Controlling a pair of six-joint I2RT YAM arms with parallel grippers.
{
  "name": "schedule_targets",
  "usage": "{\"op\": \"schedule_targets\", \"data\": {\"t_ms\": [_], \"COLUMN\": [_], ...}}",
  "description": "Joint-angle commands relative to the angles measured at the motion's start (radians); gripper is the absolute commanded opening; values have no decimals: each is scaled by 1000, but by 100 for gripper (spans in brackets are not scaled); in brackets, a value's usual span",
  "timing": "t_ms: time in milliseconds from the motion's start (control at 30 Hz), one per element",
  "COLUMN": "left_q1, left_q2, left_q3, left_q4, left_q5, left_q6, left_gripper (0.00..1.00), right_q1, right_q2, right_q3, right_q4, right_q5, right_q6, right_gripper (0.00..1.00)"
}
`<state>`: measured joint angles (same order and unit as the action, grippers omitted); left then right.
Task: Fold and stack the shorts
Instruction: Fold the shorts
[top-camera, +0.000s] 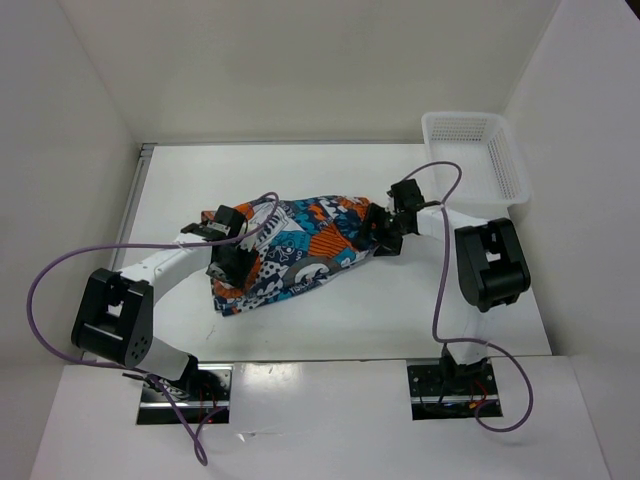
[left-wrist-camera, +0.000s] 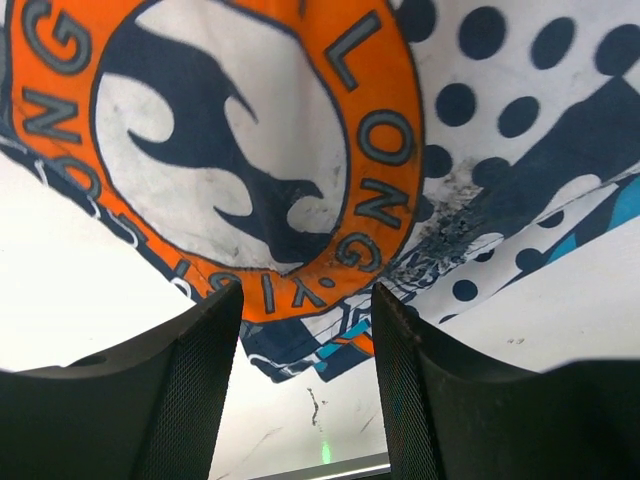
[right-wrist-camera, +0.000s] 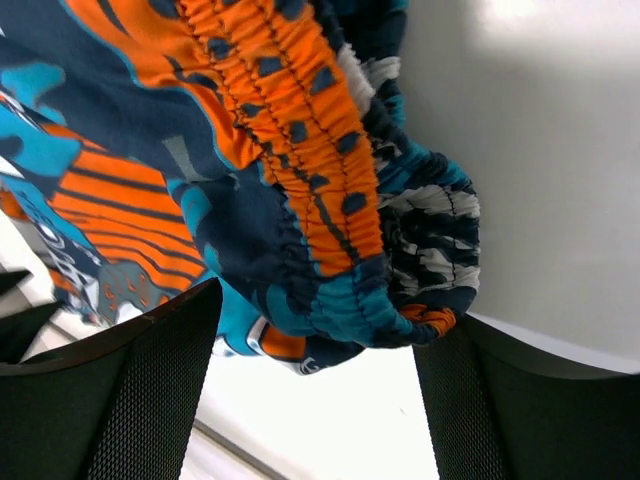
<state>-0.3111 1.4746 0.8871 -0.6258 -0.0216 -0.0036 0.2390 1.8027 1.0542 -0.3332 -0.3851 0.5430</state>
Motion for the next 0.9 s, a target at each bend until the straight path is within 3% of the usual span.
{"op": "schedule_targets", "data": {"t_ms": [0,100,200,300,333,467,667,867], "left_q1": [1,1,1,1,1,1,1,1], "left_q2": [-4,6,16,26,26,26,26,7], "left_q3": [27,27,27,27,27,27,18,38], "left_q4": [-11,-11,-2,-2,-2,-2,8,77], "left_q5": [6,-3,-3,-12,-12,-12,-21,-132], "left_q6": [4,4,4,4,4,4,4,4], "left_gripper": [62,62,62,62,62,62,62,62], "right_q1": [32,58,86,86,86,86,86,74], "right_q2": [104,162,193,224,234,244,190,97], "right_q3": [61,115,158,177,178,213,289,377], "right_q4": [46,37,28,19,19,32,52,62], "right_q5": [61,87,126,156,182,215,303,419], "right_q6": [23,34,52,52,37,-3,-127,-255], "right_gripper": [80,77,67,39,26,0,0,0]}}
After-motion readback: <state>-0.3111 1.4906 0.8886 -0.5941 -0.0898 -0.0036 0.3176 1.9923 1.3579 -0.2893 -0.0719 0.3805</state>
